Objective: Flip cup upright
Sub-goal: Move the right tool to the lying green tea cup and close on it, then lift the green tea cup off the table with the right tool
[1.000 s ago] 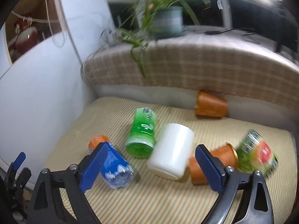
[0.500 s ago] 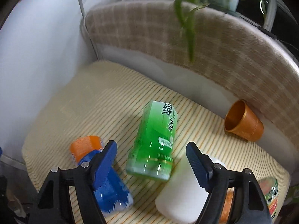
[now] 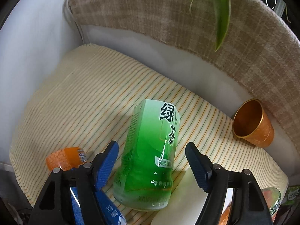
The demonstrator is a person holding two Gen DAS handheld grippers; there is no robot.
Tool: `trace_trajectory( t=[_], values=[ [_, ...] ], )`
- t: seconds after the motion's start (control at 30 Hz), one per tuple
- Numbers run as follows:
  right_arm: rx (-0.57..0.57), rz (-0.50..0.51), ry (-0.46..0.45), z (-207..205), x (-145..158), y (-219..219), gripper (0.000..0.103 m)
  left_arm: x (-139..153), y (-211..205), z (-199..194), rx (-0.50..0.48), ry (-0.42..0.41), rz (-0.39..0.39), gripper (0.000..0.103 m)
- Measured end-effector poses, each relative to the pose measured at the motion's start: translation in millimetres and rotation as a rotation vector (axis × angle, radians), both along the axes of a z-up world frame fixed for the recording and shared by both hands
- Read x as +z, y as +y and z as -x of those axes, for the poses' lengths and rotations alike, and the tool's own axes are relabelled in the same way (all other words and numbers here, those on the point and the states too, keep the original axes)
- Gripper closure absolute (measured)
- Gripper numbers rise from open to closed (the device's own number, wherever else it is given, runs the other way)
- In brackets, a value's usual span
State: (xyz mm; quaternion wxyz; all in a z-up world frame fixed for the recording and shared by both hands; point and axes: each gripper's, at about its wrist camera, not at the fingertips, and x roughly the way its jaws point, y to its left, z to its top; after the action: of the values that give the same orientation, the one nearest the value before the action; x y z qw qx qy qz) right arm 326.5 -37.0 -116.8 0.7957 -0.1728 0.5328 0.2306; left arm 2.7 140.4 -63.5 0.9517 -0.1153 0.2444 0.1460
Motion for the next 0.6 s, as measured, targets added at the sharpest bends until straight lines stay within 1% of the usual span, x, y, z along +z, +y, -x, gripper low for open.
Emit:
trace_trajectory(
  t=[0.3, 0.5, 0.6],
  values=[
    [0.01, 0.017, 0.012, -6.3, -12.9, 9.7, 0.037, 0.3, 0.3, -1.4, 0.006, 0.002, -0.002, 0.0],
    [0.011, 0.007, 0.001, -6.5, -14.2, 15.3, 0.038, 2.1, 2.1, 0.4, 0.019, -0.004, 0.001, 0.0],
    [0.021, -0.012, -0.027, -2.8, -9.8, 17.0, 0.039, 2.2, 2.3, 0.5, 0.017, -0.003, 0.001, 0.0]
  ],
)
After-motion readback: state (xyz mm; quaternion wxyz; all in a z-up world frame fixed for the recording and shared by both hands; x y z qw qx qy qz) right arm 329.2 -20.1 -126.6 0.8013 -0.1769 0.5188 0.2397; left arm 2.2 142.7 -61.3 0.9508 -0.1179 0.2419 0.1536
